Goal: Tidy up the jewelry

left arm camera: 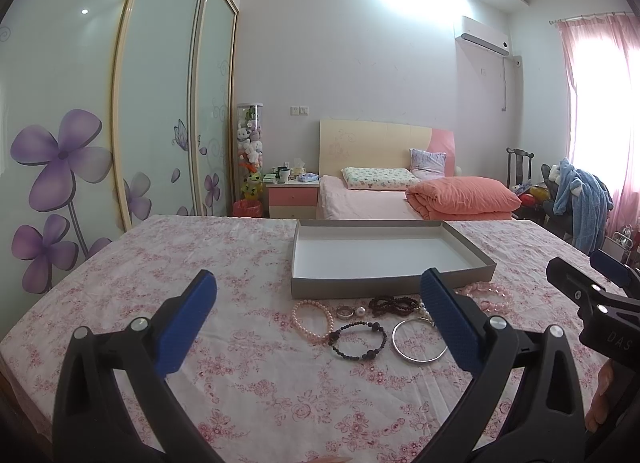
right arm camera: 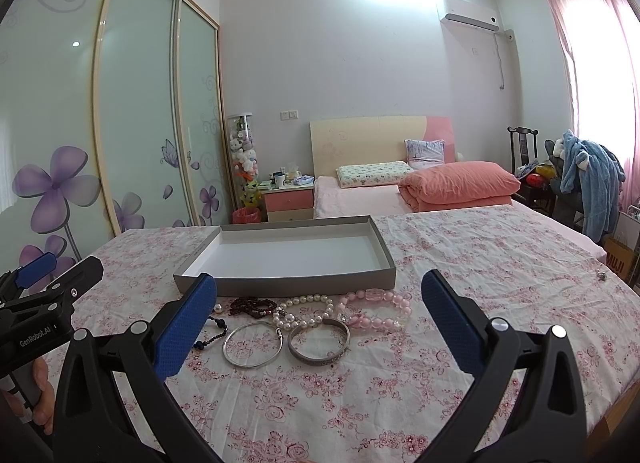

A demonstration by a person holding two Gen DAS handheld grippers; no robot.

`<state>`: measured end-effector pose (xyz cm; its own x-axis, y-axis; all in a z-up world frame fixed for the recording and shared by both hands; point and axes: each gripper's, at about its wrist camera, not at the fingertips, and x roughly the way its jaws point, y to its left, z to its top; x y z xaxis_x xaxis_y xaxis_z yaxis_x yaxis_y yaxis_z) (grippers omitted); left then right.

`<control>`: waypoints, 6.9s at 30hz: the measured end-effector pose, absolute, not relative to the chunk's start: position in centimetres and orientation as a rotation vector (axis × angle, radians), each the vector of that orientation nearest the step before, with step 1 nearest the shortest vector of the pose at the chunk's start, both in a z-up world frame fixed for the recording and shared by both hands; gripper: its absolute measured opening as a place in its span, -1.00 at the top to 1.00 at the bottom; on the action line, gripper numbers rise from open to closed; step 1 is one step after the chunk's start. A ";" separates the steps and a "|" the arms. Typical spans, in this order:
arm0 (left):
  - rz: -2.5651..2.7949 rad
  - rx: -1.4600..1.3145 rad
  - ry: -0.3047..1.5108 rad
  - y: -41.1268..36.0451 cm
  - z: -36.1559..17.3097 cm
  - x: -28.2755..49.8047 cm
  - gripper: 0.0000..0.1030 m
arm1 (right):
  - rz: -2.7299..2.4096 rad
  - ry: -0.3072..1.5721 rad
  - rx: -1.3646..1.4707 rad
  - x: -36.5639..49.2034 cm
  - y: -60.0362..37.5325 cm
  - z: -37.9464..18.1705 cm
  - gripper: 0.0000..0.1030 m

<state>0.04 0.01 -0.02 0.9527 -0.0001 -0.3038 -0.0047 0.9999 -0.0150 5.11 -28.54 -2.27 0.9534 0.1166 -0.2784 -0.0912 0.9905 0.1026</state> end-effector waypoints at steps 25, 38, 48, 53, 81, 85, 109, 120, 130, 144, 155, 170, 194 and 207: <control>0.003 -0.016 0.311 0.0 0.0 0.1 -0.92 | 0.105 0.291 0.093 5.2 -28.8 -2.4 -0.97; 0.003 -0.015 0.312 0.0 0.0 0.1 -0.92 | 0.105 0.292 0.095 5.3 -28.9 -2.4 -0.97; 0.002 -0.016 0.313 -0.1 -0.3 0.1 -0.92 | 0.106 0.295 0.095 5.4 -28.9 -2.3 -0.97; 0.006 -0.014 0.322 0.2 -1.1 0.0 -0.92 | 0.106 0.304 0.091 5.4 -28.8 -2.3 -0.97; -0.037 -0.045 0.676 2.2 -5.9 7.8 -0.92 | 0.107 0.930 0.006 15.0 -26.5 -10.1 -0.53; -0.047 -0.041 0.698 2.1 -6.3 8.4 -0.92 | 0.110 0.931 -0.030 15.3 -25.1 -10.0 -0.50; -0.105 -0.087 0.905 1.1 -9.1 12.3 -0.16 | 0.159 0.895 -0.026 15.0 -25.6 -9.5 -0.30; -0.068 -0.044 0.924 0.8 -9.7 12.7 0.70 | 0.162 0.894 -0.018 16.0 -25.9 -9.4 -0.30; -0.112 -0.073 0.926 1.5 -9.5 11.8 0.61 | 0.163 0.894 -0.015 16.1 -25.8 -9.5 -0.30; -0.116 -0.027 0.924 1.1 -9.6 11.4 0.91 | 0.161 0.893 -0.025 16.0 -25.9 -9.6 -0.29; -0.180 -0.135 0.746 2.4 -6.1 9.1 0.91 | 0.186 0.806 0.078 14.2 -28.1 -8.3 -0.29; -0.224 -0.150 0.617 1.3 -3.0 7.8 0.91 | 0.205 0.613 0.065 12.2 -27.2 -4.6 -0.29; -0.117 -0.022 0.391 -1.5 5.2 10.2 0.91 | 0.121 0.282 0.043 13.3 -27.0 2.1 -0.29; -0.089 -0.027 0.403 -3.3 4.6 17.3 0.91 | 0.058 0.248 0.071 19.5 -27.7 1.9 -0.29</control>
